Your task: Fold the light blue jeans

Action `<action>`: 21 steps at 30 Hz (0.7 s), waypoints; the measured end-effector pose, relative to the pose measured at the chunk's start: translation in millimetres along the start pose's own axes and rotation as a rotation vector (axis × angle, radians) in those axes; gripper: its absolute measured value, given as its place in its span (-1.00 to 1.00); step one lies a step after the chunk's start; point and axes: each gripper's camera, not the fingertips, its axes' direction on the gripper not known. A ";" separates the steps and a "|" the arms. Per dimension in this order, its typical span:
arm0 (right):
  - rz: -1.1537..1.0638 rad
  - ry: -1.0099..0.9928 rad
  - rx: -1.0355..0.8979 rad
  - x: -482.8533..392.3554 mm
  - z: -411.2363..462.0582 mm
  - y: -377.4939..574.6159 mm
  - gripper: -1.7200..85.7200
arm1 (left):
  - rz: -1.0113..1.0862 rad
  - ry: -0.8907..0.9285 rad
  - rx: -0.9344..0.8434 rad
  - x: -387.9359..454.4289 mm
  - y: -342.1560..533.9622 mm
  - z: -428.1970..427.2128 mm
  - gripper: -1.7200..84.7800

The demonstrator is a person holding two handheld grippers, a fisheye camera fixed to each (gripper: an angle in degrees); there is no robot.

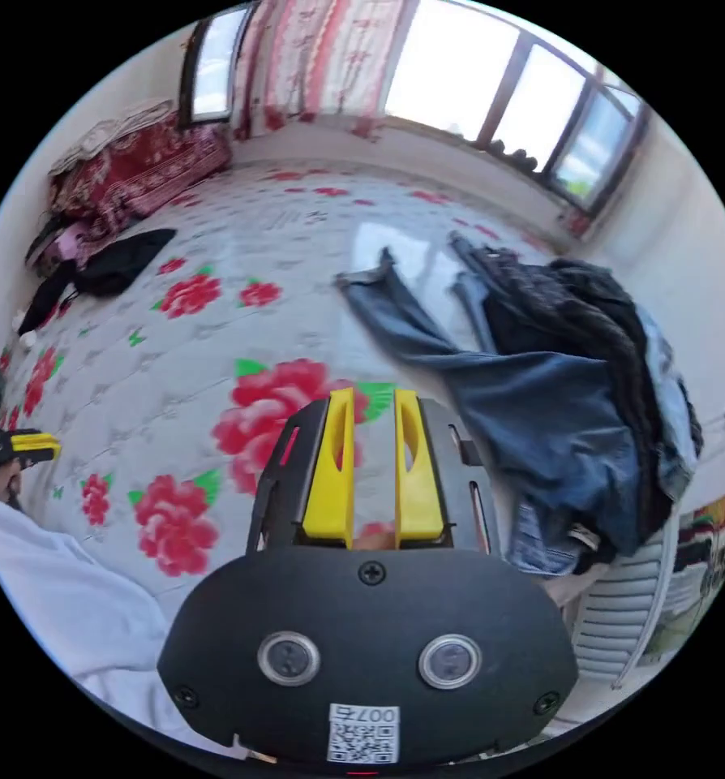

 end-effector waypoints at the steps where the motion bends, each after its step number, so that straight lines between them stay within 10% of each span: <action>1: 0.042 0.059 0.010 27.9 -3.0 -2.0 -0.81 | -0.023 0.000 -0.006 1.3 -1.9 0.3 -0.86; 6: 0.218 0.336 0.008 207.9 -20.9 -25.7 -0.75 | -0.168 -0.057 0.023 16.3 3.2 1.3 -0.91; 14: 0.120 0.390 -0.383 252.2 91.3 -31.7 -0.74 | -0.264 -0.255 -0.069 55.1 -10.3 9.5 -0.98; 21: -0.079 0.281 -0.301 207.7 58.5 -40.2 -0.88 | -0.284 0.199 0.112 60.3 13.1 -10.1 -0.98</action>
